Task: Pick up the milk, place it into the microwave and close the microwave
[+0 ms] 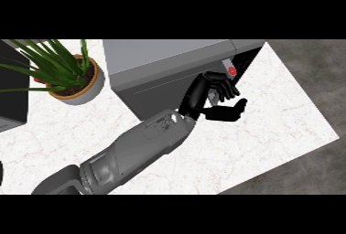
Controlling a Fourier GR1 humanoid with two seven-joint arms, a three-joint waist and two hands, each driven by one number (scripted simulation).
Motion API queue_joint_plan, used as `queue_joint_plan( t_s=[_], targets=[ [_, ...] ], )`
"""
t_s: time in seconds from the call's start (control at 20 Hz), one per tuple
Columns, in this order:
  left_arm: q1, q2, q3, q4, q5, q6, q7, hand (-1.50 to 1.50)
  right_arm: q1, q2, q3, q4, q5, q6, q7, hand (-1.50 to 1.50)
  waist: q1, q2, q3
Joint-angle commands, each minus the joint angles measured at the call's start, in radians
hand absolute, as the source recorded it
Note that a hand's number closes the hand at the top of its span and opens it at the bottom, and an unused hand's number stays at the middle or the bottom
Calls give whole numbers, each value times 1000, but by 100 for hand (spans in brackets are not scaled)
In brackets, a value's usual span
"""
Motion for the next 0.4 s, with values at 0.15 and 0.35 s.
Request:
queue_joint_plan(
  t_s=[0.15, 0.35],
  targets=[
    [26, 91, 80, 165, 47, 25, -10, -150, 28, -3, -39, -30, -21, -16, 16, -150, 56, 3, -2],
    [40, 101, 69, 170, 64, -12, -29, -150, 42, -5, -54, -52, -34, -15, 24, -150, 72, 4, -3]
  ],
)
